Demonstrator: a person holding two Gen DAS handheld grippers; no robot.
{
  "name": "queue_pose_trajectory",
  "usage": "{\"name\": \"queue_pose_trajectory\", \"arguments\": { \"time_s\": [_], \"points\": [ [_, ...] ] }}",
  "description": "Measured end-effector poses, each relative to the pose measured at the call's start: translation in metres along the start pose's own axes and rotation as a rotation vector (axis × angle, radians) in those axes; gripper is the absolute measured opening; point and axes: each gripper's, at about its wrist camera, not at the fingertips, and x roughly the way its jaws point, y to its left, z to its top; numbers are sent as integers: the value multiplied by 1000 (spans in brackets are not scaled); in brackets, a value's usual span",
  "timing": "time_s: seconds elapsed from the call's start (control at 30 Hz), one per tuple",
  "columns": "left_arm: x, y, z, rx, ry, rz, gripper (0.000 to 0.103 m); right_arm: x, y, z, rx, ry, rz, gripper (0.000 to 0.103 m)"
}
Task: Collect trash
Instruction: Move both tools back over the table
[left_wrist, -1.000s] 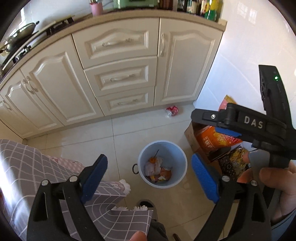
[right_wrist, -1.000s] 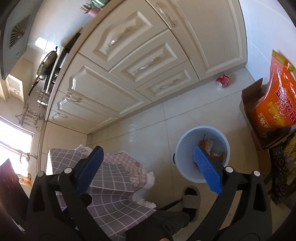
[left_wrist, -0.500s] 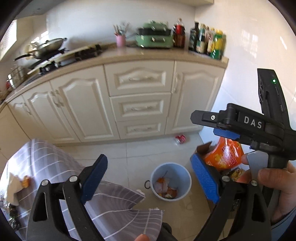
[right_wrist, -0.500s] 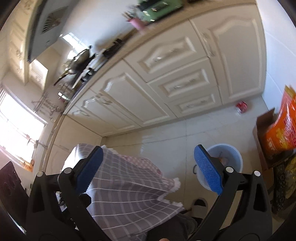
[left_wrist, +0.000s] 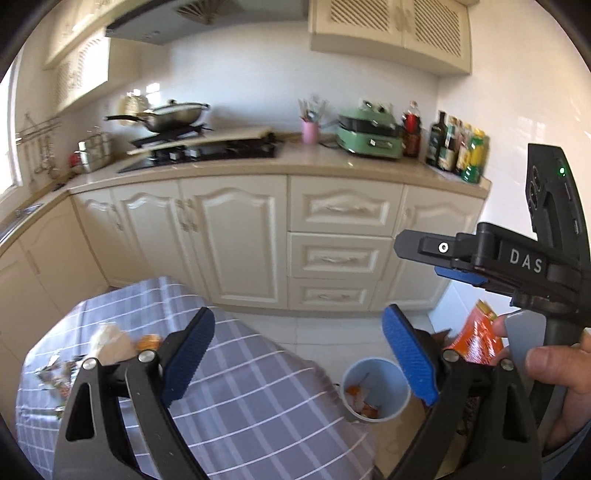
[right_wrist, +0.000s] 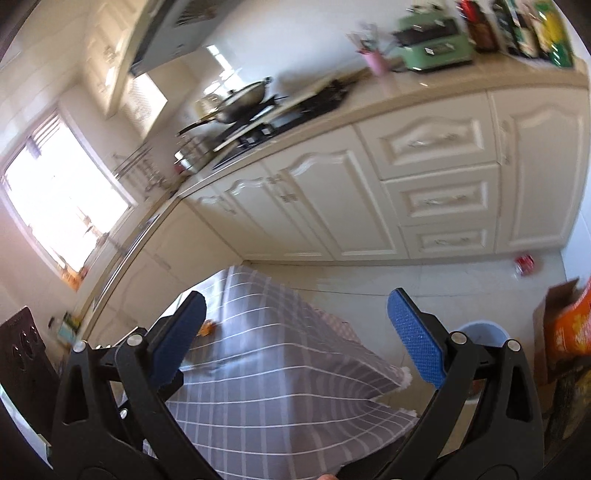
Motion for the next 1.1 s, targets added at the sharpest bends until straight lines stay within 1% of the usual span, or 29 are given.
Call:
{"name": "queue_pose_trajectory", "arguments": {
  "time_s": [0.17,0.33,0.5,0.67,0.77,0.93,1.07,1.1],
  "points": [
    [-29,37,-14,-59,-32,61,90,10,42,-6,-75,14,41,97],
    [-47,74,-31,-118,-35,121,90,26,80,-16,-140,39,87,97],
    [-64,113,-52,-169,-31,192,92,41,109,-28,-185,68,110,97],
    [-74,145,-76,-181,-29,264,93,57,129,-41,-214,107,122,97],
    [-70,172,-100,-190,6,334,93,64,135,-50,-225,130,126,97],
    [-53,213,-133,-241,79,376,93,90,143,-66,-249,190,117,97],
    [-36,228,-144,-197,109,399,93,111,148,-75,-265,231,103,96],
    [-28,230,-146,-165,122,405,93,117,149,-77,-270,241,98,96]
  ]
}}
